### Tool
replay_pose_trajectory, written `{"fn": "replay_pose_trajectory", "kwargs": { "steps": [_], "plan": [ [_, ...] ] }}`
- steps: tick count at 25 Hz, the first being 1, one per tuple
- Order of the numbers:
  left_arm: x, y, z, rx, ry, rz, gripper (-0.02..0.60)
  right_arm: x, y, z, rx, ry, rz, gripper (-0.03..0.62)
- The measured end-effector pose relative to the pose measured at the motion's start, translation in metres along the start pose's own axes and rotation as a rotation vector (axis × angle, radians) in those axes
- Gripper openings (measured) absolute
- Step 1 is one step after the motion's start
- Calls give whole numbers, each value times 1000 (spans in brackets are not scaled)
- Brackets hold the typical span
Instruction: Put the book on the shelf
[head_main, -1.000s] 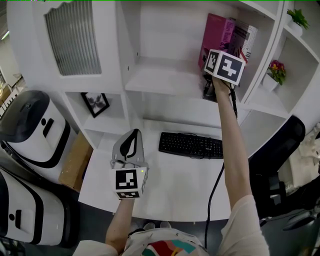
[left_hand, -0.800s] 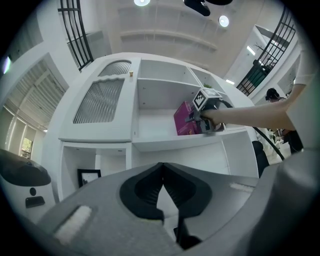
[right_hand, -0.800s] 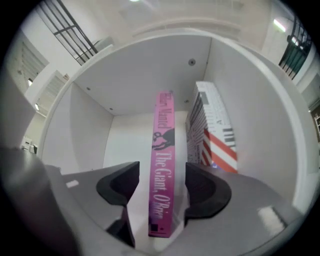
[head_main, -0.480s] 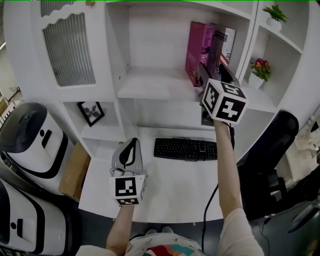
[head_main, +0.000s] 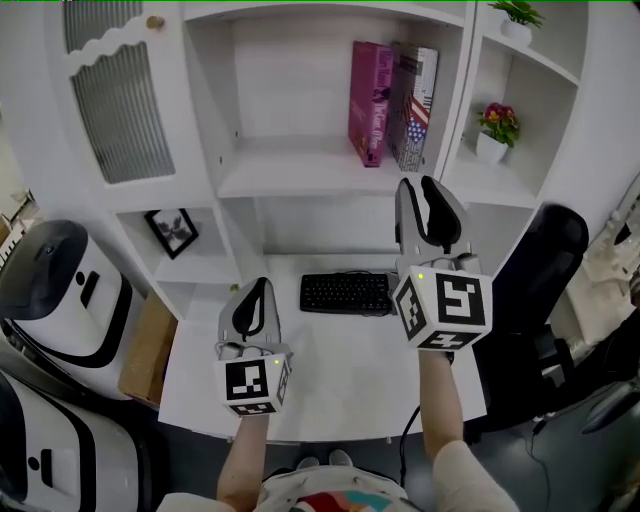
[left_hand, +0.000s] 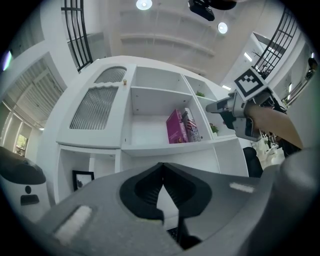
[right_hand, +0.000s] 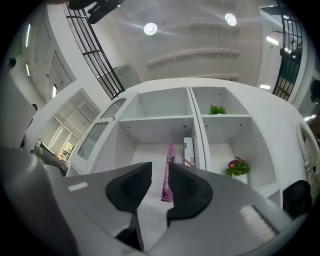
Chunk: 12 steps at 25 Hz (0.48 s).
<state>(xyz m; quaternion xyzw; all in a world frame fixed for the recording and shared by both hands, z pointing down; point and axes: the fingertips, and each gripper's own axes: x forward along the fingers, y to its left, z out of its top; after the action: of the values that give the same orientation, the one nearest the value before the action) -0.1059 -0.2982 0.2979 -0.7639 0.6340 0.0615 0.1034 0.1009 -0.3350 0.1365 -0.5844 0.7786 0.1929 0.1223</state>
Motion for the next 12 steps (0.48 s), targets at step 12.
{"fn": "replay_pose_trajectory", "kwargs": {
  "steps": [12],
  "plan": [
    [-27, -22, 13, -13, -90, -11, 3, -109, 41, -116, 69, 178, -9, 3]
  ]
}}
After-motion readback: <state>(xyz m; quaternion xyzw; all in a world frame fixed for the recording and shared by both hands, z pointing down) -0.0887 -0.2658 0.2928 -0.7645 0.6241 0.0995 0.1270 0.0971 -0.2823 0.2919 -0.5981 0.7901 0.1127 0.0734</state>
